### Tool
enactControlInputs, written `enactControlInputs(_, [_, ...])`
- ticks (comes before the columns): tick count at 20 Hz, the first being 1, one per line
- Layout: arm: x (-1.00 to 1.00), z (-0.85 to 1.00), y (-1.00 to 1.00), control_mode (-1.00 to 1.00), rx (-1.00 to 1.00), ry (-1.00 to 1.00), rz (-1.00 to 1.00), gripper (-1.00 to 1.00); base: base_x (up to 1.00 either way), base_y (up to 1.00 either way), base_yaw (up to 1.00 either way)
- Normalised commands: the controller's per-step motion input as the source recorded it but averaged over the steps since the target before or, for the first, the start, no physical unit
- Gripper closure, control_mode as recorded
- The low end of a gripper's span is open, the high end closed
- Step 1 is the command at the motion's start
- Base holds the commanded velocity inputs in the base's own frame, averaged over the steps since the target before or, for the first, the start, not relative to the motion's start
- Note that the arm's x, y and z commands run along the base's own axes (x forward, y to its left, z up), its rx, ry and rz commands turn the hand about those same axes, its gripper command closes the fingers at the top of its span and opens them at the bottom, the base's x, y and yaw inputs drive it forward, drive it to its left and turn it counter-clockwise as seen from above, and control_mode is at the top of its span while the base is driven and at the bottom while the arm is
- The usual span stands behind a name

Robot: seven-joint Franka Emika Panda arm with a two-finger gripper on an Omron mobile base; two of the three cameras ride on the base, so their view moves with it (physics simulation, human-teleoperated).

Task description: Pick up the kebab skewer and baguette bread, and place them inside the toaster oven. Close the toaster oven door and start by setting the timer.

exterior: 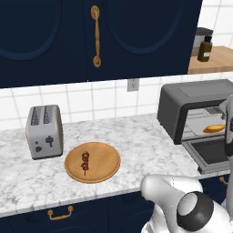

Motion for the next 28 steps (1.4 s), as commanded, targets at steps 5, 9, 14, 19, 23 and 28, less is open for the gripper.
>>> enactControlInputs(5, [-0.26, 0.0, 1.0, -1.0, -0.04, 0.11, 0.22, -1.0, 0.0, 0.0, 0.0])
enactControlInputs(9, [0.02, 0.0, 1.0, -1.0, -0.04, 0.17, 0.24, -1.0, 0.0, 0.0, 0.0])
enactControlInputs(14, [0.3, 0.07, 1.0, -1.0, -0.01, 0.22, 0.32, -1.0, 0.0, 0.0, 0.0])
enactControlInputs(19, [0.38, 0.0, 1.0, -1.0, -0.04, 0.31, 0.33, -1.0, 0.0, 0.0, 0.0])
enactControlInputs(23, [0.23, -0.03, 1.0, -1.0, -0.11, 0.33, 0.27, -1.0, 0.0, 0.0, 0.0])
enactControlInputs(28, [0.22, -0.37, 1.0, -1.0, -0.08, 0.13, 0.19, -1.0, 0.0, 0.0, 0.0])
